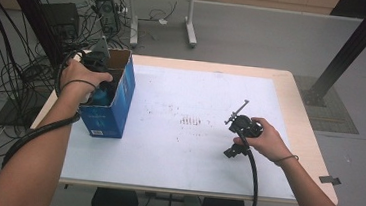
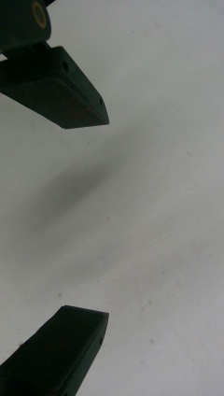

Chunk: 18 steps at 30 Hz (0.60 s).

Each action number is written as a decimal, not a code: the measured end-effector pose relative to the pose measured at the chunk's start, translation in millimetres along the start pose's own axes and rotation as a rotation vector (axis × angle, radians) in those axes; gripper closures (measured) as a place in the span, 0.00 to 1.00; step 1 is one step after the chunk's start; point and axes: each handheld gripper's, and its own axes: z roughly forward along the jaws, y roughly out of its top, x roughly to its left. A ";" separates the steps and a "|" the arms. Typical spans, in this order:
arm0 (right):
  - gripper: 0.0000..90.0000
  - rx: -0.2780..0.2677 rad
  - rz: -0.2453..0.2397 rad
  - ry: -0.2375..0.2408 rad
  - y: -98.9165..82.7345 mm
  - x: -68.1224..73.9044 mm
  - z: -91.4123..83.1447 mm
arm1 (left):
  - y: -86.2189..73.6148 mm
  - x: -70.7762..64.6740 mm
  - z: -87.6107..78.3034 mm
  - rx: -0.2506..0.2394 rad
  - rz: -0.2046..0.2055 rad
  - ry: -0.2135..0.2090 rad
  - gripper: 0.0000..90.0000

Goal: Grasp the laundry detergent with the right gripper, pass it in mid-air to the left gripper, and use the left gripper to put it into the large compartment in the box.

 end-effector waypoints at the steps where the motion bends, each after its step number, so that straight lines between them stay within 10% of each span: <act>1: 0.07 0.000 0.000 0.000 0.0 0.1 0.0 | -0.1 0.2 0.0 -0.003 -0.004 -0.001 0.41; 18: 0.07 -0.001 -0.003 -0.001 2.3 2.2 0.6 | -2.2 -5.3 -24.0 -0.020 0.007 -0.003 0.35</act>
